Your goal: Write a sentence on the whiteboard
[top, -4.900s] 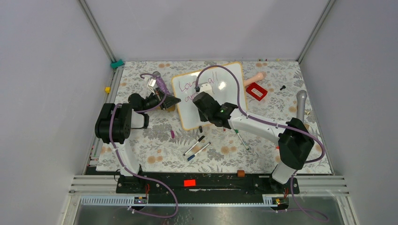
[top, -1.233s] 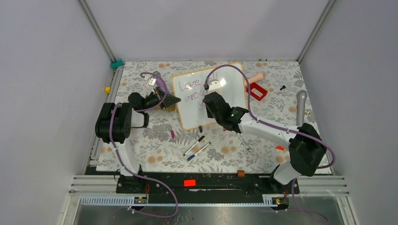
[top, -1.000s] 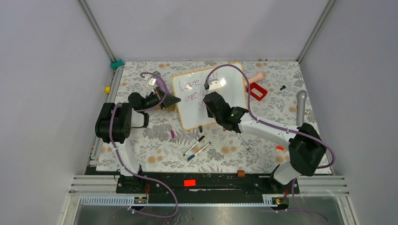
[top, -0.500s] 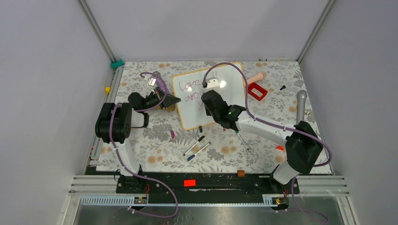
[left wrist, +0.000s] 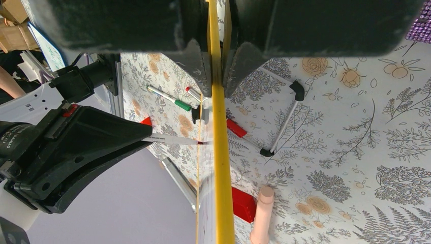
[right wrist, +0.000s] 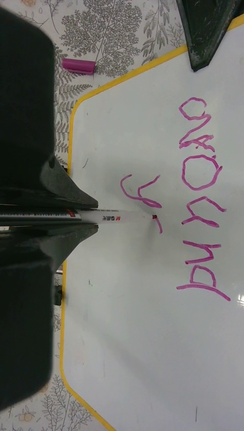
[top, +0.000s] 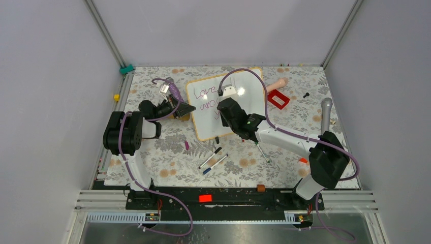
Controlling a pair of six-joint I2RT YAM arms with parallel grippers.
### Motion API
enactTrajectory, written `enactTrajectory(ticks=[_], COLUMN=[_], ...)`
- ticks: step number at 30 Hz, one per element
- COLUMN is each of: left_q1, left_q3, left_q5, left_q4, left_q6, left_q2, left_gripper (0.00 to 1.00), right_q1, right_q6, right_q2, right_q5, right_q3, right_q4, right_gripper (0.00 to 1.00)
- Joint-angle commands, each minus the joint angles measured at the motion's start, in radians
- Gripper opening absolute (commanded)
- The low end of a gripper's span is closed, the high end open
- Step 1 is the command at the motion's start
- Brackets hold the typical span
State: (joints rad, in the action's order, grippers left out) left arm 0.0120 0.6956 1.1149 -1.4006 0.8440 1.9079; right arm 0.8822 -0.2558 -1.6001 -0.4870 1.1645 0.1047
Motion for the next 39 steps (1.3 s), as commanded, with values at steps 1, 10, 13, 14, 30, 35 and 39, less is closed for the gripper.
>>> enactTrajectory(ticks=[1, 10, 13, 14, 30, 35, 39], left_q1=[-0.001, -0.001, 0.0, -0.001, -0.001, -0.001, -0.001], left_q3=[0.028, 0.027, 0.027, 0.026, 0.025, 0.025, 0.024], left_q5=[0.032, 0.032, 0.032, 0.031, 0.031, 0.03, 0.03], left_q4=[-0.078, -0.078, -0.078, -0.078, -0.078, -0.078, -0.078], left_q6=[-0.036, -0.036, -0.036, -0.036, -0.036, -0.035, -0.036], left_q2=[-0.003, -0.005, -0.005, -0.005, -0.007, -0.009, -0.01], left_gripper=[0.0, 0.0, 0.0, 0.0, 0.0, 0.0, 0.0], right_q1=[0.0, 0.0, -0.001, 0.0, -0.034, -0.034, -0.035], right_q6=[-0.007, -0.012, -0.015, -0.015, -0.007, -0.002, 0.004], right_q2=[-0.014, -0.01, -0.005, -0.003, -0.003, -0.009, -0.01], right_q5=[0.049, 0.013, -0.022, -0.034, -0.057, -0.054, -0.053], right_q3=[0.02, 0.009, 0.009, 0.009, 0.046, 0.055, 0.064], right_q4=[0.015, 0.073, 0.084, 0.089, 0.067, 0.052, 0.046], right_gripper=[0.0, 0.0, 0.0, 0.0, 0.0, 0.0, 0.0])
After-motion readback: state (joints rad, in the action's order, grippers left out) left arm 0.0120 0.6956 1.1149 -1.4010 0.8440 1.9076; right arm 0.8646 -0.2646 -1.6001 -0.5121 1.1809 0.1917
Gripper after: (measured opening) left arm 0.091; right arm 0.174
